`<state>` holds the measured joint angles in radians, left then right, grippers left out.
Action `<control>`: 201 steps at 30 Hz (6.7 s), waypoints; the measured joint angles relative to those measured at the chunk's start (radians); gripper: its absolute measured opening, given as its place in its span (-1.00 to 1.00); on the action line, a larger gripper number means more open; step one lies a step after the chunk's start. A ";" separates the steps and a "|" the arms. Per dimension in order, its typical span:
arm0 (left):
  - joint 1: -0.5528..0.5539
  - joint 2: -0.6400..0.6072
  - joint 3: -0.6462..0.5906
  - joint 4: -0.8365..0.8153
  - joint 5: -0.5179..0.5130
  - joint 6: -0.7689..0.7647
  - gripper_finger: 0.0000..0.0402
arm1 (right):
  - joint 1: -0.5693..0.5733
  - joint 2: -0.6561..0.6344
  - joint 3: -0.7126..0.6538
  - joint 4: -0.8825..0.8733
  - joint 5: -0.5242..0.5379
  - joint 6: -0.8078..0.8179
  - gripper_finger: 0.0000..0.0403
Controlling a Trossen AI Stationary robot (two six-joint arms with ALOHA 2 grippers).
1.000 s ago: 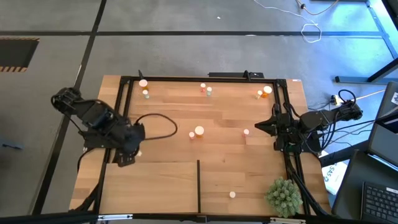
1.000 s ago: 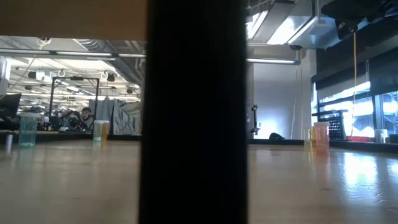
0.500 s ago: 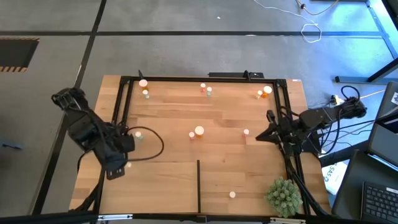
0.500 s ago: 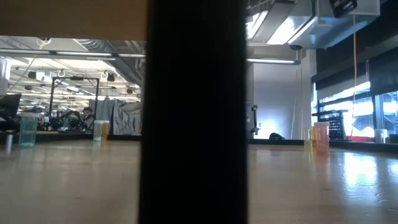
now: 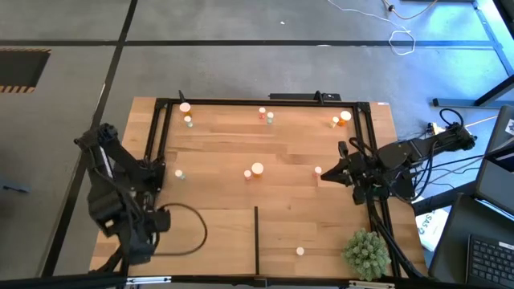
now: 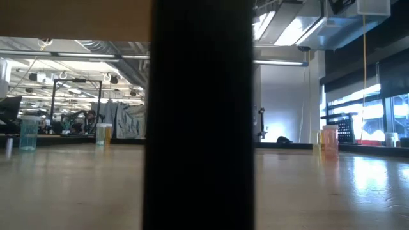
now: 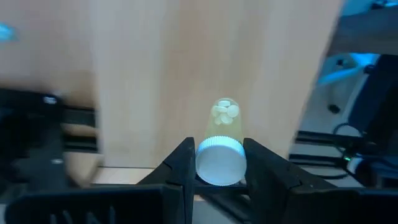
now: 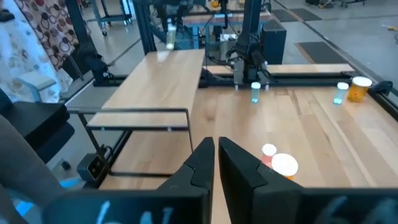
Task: Pick and place medicine bottles onto shelf by color
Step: Put the left yellow pill bottle on the shelf, then put the right pink pill bottle on the shelf
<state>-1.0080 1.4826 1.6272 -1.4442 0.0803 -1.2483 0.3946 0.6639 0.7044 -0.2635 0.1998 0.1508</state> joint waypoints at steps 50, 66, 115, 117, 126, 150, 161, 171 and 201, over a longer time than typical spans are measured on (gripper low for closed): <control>-0.199 0.134 0.001 0.125 -0.064 -0.348 -0.52 | 0.000 0.005 -0.001 0.013 0.000 -0.051 -0.87; -0.199 0.134 0.001 0.124 -0.071 -0.367 -0.52 | 0.000 0.006 -0.002 0.012 -0.002 -0.054 -0.86; -0.195 0.135 -0.001 0.072 -0.026 -0.531 -0.34 | 0.000 0.006 -0.002 0.011 -0.001 -0.054 -0.87; -0.195 0.135 -0.001 0.069 -0.026 -0.540 -0.32 | 0.000 0.005 -0.002 0.011 -0.001 -0.054 -0.87; -0.195 0.136 -0.001 0.068 -0.026 -0.565 -0.16 | 0.000 0.005 -0.002 0.011 -0.001 -0.054 -0.87; -0.172 0.121 0.053 0.064 -0.010 -0.564 -0.03 | 0.000 0.006 -0.002 0.011 -0.001 -0.054 -0.87; -0.170 0.121 0.156 -0.061 -0.038 -0.556 -0.03 | 0.000 0.006 -0.002 0.011 -0.001 -0.054 -0.87; -0.069 0.092 0.208 -0.128 -0.206 -0.432 -0.03 | 0.001 0.006 -0.002 0.011 -0.001 -0.054 -0.87; 0.703 0.091 0.207 -0.127 -0.509 0.213 -0.03 | 0.001 0.006 -0.002 0.011 -0.001 -0.054 -0.87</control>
<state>-0.3051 1.5734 1.8339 -1.5711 -0.4283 -1.0350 0.3954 0.6697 0.7029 -0.2520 0.1986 0.0967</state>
